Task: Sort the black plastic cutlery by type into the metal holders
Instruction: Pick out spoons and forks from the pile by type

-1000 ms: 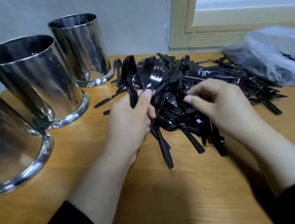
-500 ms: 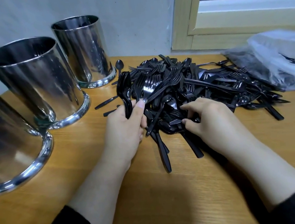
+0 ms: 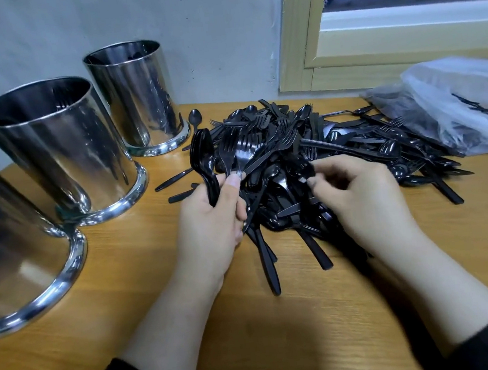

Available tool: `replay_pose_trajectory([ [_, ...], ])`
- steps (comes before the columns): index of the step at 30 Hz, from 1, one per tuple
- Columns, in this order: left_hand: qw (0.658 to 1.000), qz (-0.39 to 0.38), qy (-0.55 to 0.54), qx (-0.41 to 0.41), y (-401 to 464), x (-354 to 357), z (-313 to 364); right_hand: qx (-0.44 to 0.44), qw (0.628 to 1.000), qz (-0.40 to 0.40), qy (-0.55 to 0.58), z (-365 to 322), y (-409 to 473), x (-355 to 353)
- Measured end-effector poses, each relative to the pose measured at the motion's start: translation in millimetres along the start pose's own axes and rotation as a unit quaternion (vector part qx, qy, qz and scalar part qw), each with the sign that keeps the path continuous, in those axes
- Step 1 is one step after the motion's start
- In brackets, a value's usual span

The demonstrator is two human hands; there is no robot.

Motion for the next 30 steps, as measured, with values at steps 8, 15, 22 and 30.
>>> replay_pose_trajectory([
  [8, 0.998, -0.021, 0.044, 0.045, -2.7, 25.1, 2.6, 0.059, 0.960, -0.009, 0.274, -3.9, 6.6, -10.0],
  [15, 0.996, -0.062, 0.053, 0.031, -8.5, 35.4, 4.9, 0.091, 0.914, -0.087, 0.386, -6.3, 2.6, -0.5],
  [22, 0.992, -0.121, 0.027, -0.018, -7.1, 33.2, 1.4, 0.032, 0.977, -0.036, 0.207, -3.9, 2.1, -1.0],
  [30, 0.994, -0.053, -0.070, -0.059, -1.0, 20.1, -1.1, -0.047, 0.982, -0.022, -0.179, 31.2, 28.1, -8.3],
])
Point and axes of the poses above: each hand's wrist, its own y-axis towards the middle knuckle, its own x-axis out of the palm, z = x × y, the point moved 1 cm from there along y, towards the middle knuckle, and after that the axes turned 9 degrees about x, right-handed, at the moved point
